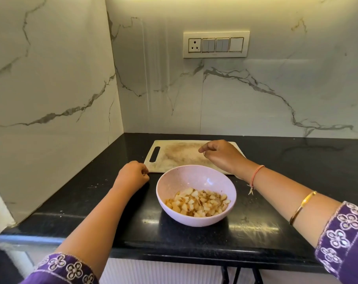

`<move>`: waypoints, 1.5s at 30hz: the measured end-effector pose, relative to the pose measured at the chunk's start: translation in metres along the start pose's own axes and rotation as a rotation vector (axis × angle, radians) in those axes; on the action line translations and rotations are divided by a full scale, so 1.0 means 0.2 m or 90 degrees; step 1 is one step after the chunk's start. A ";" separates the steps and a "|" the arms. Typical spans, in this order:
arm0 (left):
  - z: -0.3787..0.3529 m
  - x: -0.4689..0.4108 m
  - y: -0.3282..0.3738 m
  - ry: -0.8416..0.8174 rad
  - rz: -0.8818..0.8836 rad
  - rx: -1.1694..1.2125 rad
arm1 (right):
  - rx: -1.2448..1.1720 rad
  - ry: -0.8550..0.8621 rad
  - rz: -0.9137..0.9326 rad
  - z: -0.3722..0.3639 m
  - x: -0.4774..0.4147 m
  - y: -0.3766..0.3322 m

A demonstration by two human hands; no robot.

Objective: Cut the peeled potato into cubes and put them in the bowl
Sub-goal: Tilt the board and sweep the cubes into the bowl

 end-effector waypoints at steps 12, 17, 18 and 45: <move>0.00 -0.07 0.03 -0.128 0.062 -0.074 | 0.106 0.031 -0.028 0.03 0.06 0.11; 0.00 -0.07 0.02 -0.097 0.089 -0.090 | 0.208 -0.010 -0.115 -0.01 0.09 0.23; 0.00 -0.07 0.02 -0.087 0.095 -0.091 | 0.213 -0.020 -0.125 -0.02 0.09 0.25; 0.27 0.04 0.57 0.017 -0.014 0.426 | 0.161 -0.011 -0.158 -0.05 0.13 0.33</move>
Point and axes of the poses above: each hand's wrist, its own x-axis away from the middle knuckle, its own z-axis out of the back of the hand, y = z × x, the point moved 9 cm from there along -x, towards the middle knuckle, and after that the axes turned 11 degrees about -z, right-handed, at the moved point
